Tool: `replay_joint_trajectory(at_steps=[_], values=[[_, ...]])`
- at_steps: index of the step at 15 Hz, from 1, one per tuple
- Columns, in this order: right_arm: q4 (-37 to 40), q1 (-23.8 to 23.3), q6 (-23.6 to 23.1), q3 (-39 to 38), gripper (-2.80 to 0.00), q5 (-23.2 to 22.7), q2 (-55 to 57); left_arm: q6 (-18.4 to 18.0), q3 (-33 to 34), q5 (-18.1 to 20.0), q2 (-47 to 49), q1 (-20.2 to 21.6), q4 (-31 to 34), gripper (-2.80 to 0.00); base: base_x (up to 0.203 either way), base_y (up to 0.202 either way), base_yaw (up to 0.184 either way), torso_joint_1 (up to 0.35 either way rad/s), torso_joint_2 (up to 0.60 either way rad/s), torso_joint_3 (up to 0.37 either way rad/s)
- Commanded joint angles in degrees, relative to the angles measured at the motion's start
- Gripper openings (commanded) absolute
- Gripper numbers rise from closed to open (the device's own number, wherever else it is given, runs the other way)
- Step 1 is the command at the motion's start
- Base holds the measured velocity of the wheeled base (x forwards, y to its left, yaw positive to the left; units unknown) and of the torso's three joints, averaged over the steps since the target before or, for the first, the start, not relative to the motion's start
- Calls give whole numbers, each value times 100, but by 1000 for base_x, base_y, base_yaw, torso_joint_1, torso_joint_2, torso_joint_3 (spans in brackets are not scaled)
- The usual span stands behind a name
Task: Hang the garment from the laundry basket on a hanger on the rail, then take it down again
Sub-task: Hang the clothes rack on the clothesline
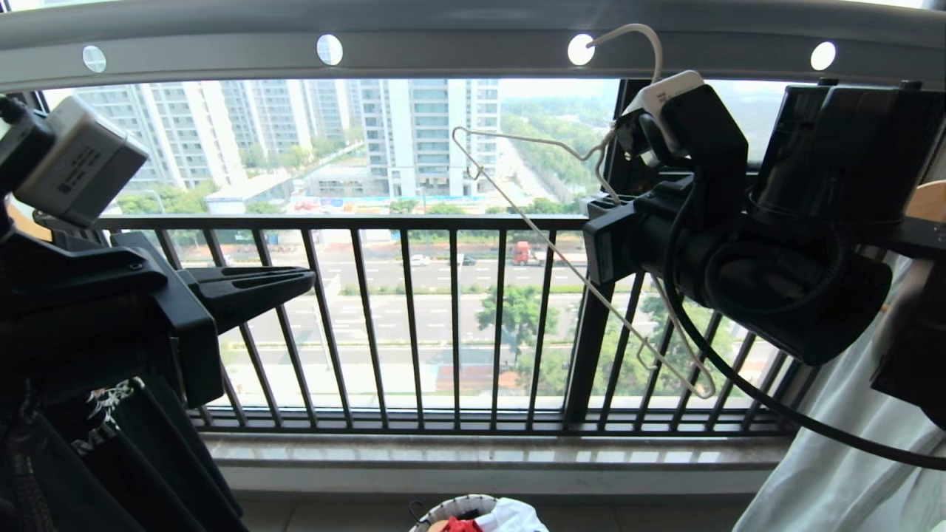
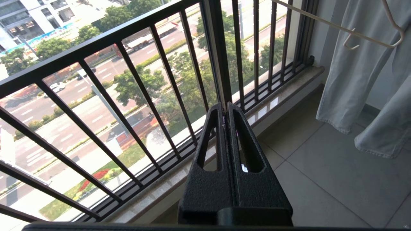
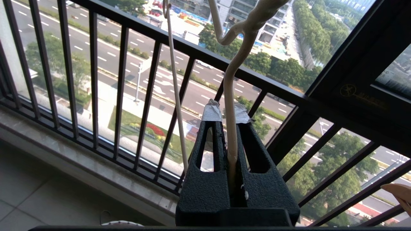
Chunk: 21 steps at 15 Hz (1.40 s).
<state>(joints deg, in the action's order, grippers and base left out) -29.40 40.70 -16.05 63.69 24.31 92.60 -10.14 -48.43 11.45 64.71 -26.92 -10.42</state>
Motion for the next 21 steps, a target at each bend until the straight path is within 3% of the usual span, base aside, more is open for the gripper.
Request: replay_joint_trajectory(at_steps=[1, 6, 11, 21], values=[[-7, -33, -122, 180, -280, 13, 236, -5, 0, 16, -34, 2, -4, -280, 0, 0, 0, 0, 0, 0], [110, -245, -481, 589, -280, 17, 888, -14, 0, 16, -116, 2, -4, -280, 0, 0, 0, 0, 0, 0], [1478, -246, -513, 1831, -280, 102, 979, -14, 0, 24, -187, -5, -4, -280, 0, 0, 0, 0, 0, 0], [3913, -211, -619, 3264, -280, 303, 1042, -14, 0, 33, -310, -7, 5, -280, 0, 0, 0, 0, 0, 0]])
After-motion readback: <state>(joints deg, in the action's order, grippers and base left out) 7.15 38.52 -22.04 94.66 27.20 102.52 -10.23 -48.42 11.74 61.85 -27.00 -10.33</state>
